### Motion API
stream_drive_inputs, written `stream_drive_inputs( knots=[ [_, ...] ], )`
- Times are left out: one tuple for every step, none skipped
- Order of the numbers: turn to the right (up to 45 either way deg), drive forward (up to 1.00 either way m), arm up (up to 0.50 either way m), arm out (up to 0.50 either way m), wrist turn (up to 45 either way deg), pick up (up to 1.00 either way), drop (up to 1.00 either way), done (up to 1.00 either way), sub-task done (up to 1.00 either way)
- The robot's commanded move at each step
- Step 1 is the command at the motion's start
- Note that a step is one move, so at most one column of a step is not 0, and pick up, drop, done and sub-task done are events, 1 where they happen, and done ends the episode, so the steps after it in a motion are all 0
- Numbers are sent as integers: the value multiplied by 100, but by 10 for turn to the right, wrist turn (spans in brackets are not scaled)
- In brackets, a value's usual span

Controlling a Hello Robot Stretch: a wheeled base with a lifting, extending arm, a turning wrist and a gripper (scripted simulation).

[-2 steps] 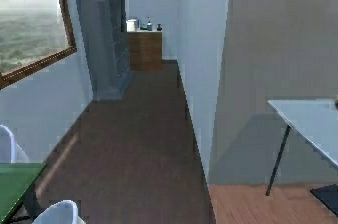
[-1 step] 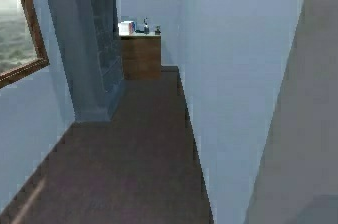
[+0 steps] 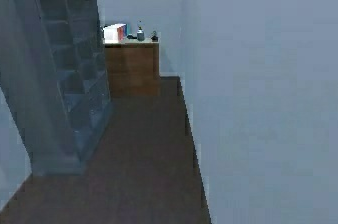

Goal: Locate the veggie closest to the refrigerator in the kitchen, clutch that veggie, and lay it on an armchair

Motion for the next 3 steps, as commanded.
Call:
stream_drive_inputs(
  knots=[
    [0, 100, 0, 0, 0, 0, 0, 0, 0],
    [0, 100, 0, 0, 0, 0, 0, 0, 0],
    [-30, 0, 0, 0, 0, 0, 0, 0, 0]
  ],
)
